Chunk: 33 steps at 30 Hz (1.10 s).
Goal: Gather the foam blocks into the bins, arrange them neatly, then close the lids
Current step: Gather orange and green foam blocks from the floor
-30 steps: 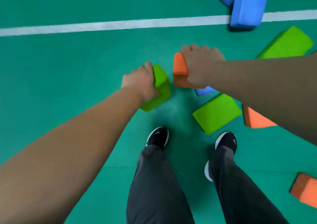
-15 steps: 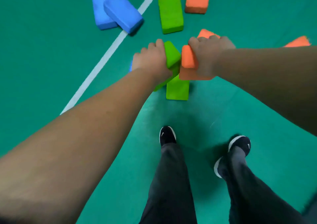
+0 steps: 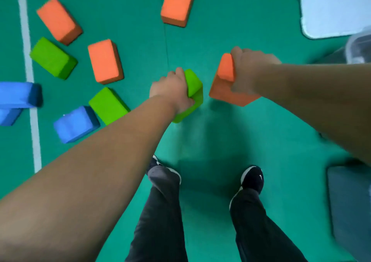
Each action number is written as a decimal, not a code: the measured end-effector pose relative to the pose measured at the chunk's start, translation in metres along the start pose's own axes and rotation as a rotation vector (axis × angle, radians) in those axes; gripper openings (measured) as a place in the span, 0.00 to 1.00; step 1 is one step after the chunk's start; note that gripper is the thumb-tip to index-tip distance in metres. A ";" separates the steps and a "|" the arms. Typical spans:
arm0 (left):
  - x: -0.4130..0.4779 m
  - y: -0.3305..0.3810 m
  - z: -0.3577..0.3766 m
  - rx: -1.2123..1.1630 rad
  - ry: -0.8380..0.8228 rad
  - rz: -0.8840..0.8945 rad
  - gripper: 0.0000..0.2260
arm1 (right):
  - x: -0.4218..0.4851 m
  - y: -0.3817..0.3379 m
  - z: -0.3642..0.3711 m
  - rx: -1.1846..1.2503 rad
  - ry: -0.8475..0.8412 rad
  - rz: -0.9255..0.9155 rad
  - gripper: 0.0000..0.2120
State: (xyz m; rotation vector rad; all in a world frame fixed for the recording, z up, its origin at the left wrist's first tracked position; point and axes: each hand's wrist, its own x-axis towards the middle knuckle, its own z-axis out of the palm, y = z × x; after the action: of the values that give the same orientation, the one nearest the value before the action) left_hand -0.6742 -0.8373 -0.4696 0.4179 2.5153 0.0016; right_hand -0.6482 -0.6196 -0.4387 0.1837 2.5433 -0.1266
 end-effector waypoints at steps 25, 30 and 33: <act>0.047 0.561 0.017 0.186 0.149 0.927 0.32 | -0.183 0.489 0.118 0.633 0.244 0.985 0.39; 0.087 0.598 0.016 0.163 0.211 1.026 0.33 | -0.177 0.500 0.133 0.822 0.217 1.040 0.50; 0.112 0.613 0.014 0.240 0.246 1.125 0.36 | -0.168 0.505 0.138 0.880 0.225 1.077 0.46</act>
State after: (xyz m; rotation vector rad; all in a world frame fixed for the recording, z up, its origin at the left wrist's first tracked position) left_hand -0.5729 -0.2221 -0.4863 1.9458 2.1562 0.1947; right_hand -0.3544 -0.1566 -0.4846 1.8924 2.0568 -0.7930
